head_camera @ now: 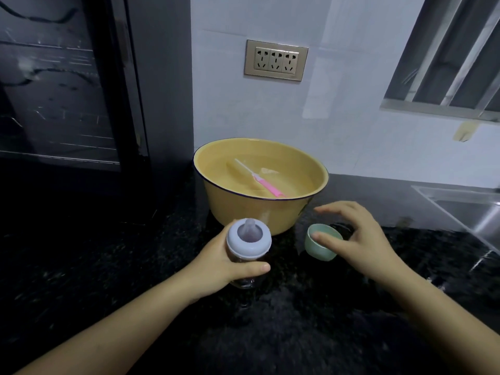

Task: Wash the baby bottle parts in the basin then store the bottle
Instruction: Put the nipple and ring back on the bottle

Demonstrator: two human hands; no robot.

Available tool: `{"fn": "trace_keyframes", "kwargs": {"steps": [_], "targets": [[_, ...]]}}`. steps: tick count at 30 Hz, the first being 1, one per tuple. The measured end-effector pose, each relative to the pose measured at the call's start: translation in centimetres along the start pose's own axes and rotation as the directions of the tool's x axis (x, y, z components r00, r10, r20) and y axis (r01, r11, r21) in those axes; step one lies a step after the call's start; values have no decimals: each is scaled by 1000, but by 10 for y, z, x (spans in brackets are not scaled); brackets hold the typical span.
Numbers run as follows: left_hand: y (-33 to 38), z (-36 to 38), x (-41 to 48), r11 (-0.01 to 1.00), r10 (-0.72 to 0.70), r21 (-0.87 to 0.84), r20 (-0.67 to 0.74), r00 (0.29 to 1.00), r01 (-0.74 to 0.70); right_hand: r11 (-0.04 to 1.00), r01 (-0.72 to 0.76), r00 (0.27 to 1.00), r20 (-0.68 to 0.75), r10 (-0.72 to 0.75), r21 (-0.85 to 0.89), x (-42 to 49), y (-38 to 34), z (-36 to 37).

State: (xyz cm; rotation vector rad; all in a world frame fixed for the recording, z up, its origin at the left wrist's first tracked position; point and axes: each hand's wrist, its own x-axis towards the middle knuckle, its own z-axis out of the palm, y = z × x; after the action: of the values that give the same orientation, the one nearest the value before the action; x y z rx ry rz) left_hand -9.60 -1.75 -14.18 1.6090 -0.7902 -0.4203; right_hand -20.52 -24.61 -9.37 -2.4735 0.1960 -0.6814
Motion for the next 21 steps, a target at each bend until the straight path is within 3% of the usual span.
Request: {"fn": "trace_keyframes", "kwargs": {"steps": [6, 11, 17, 21], "targets": [[0, 0, 1, 999, -19, -38, -10, 1000, 19, 973, -225, 954, 192, 231, -50, -8, 32, 12], [1, -1, 1, 998, -34, -51, 25, 999, 35, 942, -321, 944, 118, 309, 97, -9, 34, 15], [1, -12, -2, 1000, -2, -12, -23, 1000, 1, 936, -254, 967, 64, 245, 244, -9, 1, -1], [8, -21, -6, 998, 50, 41, -73, 996, -47, 927, -141, 983, 161, 90, 346, -7, -27, -12]]}}
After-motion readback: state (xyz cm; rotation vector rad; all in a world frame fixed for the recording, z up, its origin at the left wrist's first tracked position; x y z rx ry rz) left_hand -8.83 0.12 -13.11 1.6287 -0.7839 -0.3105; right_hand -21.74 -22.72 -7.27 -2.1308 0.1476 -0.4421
